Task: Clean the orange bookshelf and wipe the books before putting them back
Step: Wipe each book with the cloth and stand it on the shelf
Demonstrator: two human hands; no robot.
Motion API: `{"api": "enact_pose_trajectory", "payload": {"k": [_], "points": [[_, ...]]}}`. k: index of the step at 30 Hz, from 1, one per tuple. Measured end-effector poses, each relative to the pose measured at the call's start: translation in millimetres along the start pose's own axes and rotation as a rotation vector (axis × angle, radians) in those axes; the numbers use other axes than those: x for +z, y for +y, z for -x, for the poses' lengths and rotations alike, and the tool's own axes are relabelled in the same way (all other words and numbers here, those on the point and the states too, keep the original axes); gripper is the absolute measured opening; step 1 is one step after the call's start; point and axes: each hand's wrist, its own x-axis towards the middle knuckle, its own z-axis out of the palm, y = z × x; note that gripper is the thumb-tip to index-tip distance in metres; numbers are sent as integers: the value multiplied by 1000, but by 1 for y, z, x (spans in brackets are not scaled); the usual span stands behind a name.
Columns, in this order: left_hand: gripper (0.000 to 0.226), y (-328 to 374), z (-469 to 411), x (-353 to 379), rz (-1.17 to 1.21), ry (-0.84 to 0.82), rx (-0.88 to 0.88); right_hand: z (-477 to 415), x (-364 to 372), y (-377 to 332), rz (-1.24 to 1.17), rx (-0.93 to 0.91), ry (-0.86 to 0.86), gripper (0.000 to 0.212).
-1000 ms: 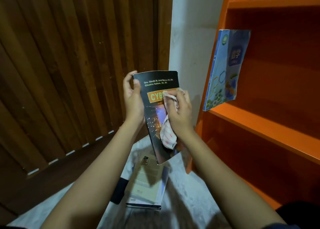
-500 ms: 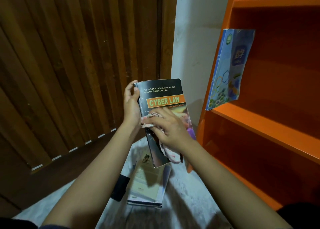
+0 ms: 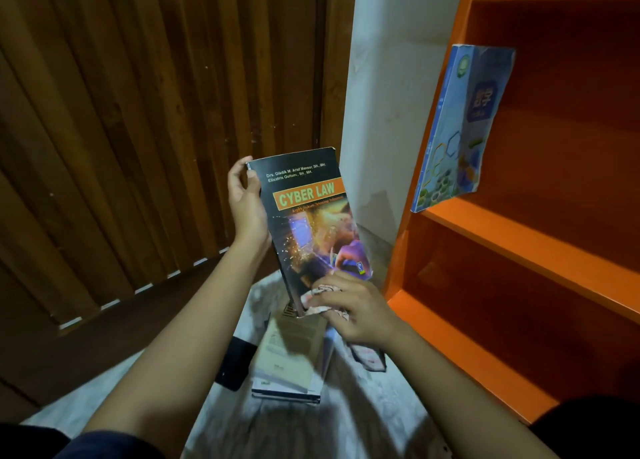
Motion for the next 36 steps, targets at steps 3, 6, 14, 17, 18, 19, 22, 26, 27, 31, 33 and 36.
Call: {"api": "enact_pose_trajectory", "payload": {"k": [3, 6, 14, 17, 18, 19, 22, 26, 27, 31, 33, 36], "points": [[30, -1, -2, -3, -57, 21, 64, 12, -6, 12, 45, 55, -19, 23], [31, -5, -3, -6, -50, 46, 83, 8, -13, 16, -81, 210, 239, 18], [25, -10, 14, 24, 72, 66, 51, -61, 18, -33, -84, 353, 618, 24], [22, 2, 17, 29, 95, -4, 43, -66, 15, -30, -24, 438, 717, 28], [21, 6, 18, 30, 104, -37, 40, -68, 9, -23, -32, 480, 761, 28], [20, 11, 19, 31, 117, -75, 40, -70, 0, -16, -45, 511, 803, 28], [21, 24, 25, 34, 155, -230, 20, -74, -31, 7, -99, 573, 909, 23], [20, 35, 38, 42, 165, -384, -12, -66, -66, 32, -240, 648, 1000, 20], [19, 37, 40, 45, 170, -409, -13, -62, -73, 35, -305, 657, 1016, 20], [19, 41, 45, 67, 151, -470, 6, -44, -100, 41, -474, 649, 1026, 25], [21, 43, 48, 82, 146, -479, 32, -37, -116, 43, -489, 621, 1007, 27], [21, 44, 52, 111, 151, -479, 106, -32, -148, 51, -445, 579, 1036, 29]]}}
